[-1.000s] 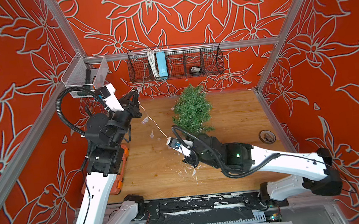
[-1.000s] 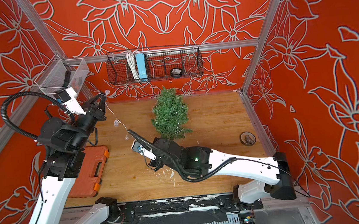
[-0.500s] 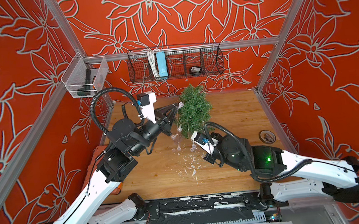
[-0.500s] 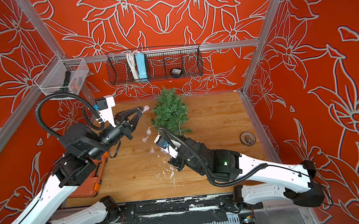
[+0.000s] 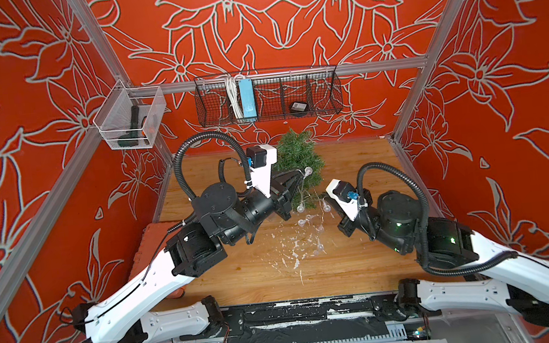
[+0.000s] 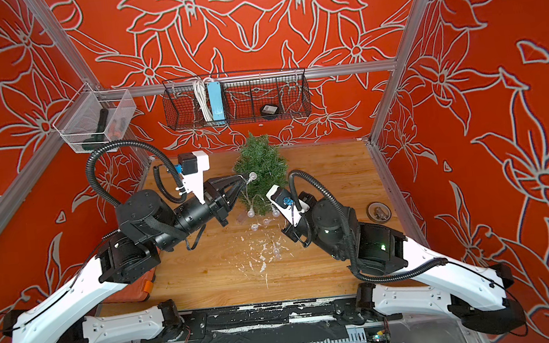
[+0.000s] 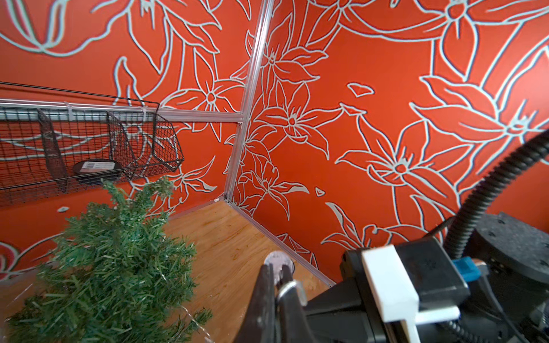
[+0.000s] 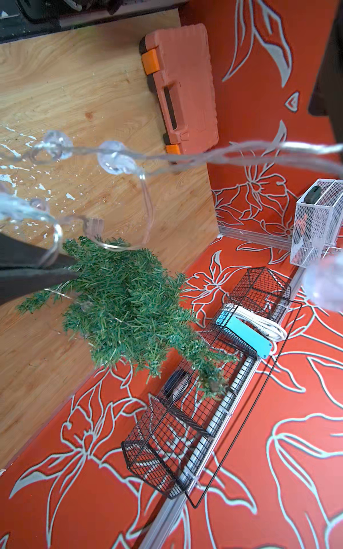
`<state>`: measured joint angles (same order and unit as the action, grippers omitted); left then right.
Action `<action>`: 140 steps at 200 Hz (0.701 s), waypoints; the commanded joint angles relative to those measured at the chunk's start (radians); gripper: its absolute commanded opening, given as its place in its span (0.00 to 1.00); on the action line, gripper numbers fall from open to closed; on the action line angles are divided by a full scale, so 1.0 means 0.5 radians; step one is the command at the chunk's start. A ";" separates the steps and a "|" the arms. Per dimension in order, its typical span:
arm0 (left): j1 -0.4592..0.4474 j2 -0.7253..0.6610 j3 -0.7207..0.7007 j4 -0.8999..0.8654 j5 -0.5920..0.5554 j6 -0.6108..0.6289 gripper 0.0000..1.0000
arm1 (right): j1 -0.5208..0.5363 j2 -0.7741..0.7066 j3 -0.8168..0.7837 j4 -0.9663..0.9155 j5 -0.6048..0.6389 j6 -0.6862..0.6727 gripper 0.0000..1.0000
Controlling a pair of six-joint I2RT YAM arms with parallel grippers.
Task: Remove string lights from the small christmas tree
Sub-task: Remove the light string from the Christmas tree.
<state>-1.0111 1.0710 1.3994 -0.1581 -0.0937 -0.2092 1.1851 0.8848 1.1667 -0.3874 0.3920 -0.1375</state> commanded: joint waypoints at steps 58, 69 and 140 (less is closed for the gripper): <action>-0.064 0.314 0.393 -0.126 0.407 -0.066 0.00 | -0.422 -0.428 -0.442 0.355 -1.100 0.083 0.00; -0.064 0.359 0.422 -0.122 0.441 -0.083 0.00 | -0.427 -0.462 -0.474 0.397 -1.150 0.083 0.02; -0.162 0.593 0.634 -0.118 0.569 -0.118 0.00 | -0.440 -0.529 -0.518 0.461 -1.113 0.106 0.28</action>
<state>-1.0657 1.3632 1.6810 -0.2321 0.1520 -0.2596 0.9733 0.6376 0.9161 -0.2028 -0.1665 -0.0978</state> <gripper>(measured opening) 0.049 0.240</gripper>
